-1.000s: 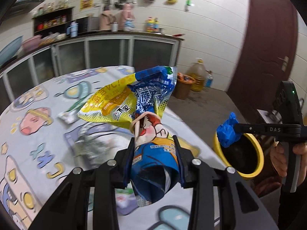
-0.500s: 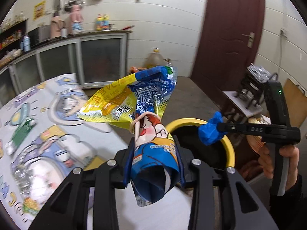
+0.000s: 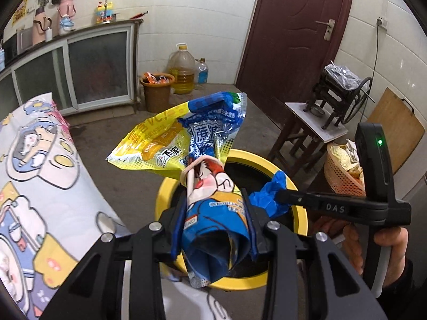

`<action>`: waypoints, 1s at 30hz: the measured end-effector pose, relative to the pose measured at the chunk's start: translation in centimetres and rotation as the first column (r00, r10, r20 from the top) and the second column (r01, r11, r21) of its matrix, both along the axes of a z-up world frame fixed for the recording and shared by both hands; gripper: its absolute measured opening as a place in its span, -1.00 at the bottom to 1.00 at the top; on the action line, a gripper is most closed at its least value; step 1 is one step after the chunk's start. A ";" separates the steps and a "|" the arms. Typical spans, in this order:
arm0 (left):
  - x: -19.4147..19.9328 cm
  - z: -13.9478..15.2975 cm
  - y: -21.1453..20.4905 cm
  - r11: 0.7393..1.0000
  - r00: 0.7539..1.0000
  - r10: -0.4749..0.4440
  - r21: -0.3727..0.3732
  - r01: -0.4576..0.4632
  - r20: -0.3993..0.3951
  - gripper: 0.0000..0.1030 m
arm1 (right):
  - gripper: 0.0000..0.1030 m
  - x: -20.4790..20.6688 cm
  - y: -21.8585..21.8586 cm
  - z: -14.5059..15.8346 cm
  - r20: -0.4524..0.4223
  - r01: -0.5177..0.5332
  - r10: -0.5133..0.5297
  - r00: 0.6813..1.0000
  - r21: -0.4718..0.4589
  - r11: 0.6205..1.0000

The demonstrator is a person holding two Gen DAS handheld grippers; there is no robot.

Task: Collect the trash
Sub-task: 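Carry the wrapper and glove over the bin and open both grippers, then move both open grippers back over the table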

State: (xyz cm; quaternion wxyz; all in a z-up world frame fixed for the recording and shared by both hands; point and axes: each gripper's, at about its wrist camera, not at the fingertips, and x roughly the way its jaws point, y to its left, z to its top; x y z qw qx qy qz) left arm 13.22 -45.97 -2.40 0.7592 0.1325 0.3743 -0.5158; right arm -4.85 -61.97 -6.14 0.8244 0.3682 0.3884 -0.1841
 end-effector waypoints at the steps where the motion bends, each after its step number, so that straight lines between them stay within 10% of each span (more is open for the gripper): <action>1: -0.1 -0.4 -0.5 1.000 1.000 -0.009 0.005 0.009 -0.007 -0.33 | -0.84 -0.1 -0.1 -0.4 -0.010 0.003 -0.003 1.000 0.003 1.000; 6: -0.4 -2.3 -1.9 0.999 0.999 -0.023 0.035 0.024 -0.040 -0.29 | -0.82 -0.1 -0.7 -1.6 -0.045 0.018 -0.018 0.999 0.008 1.000; 9: -0.5 -2.4 -1.9 0.999 0.999 -0.022 0.026 0.023 -0.043 0.21 | -0.69 -0.2 -1.1 -1.7 -0.074 0.039 -0.040 0.996 -0.010 0.999; 11: -0.5 -1.9 -1.4 1.000 1.000 0.004 0.008 -0.004 -0.014 0.68 | -0.13 -0.5 -1.6 -1.9 -0.076 0.070 -0.070 0.995 -0.008 0.998; 20: 2.4 -0.7 4.5 0.988 0.988 0.155 -0.024 -0.155 -0.008 0.84 | 0.00 -1.4 -1.1 -1.4 -0.059 0.081 -0.082 0.995 -0.023 0.996; 30: 6.9 4.1 16.8 0.939 0.936 0.341 -0.082 -0.334 0.092 0.84 | 0.49 4.1 7.7 6.2 0.194 -0.167 0.198 0.961 -0.168 0.972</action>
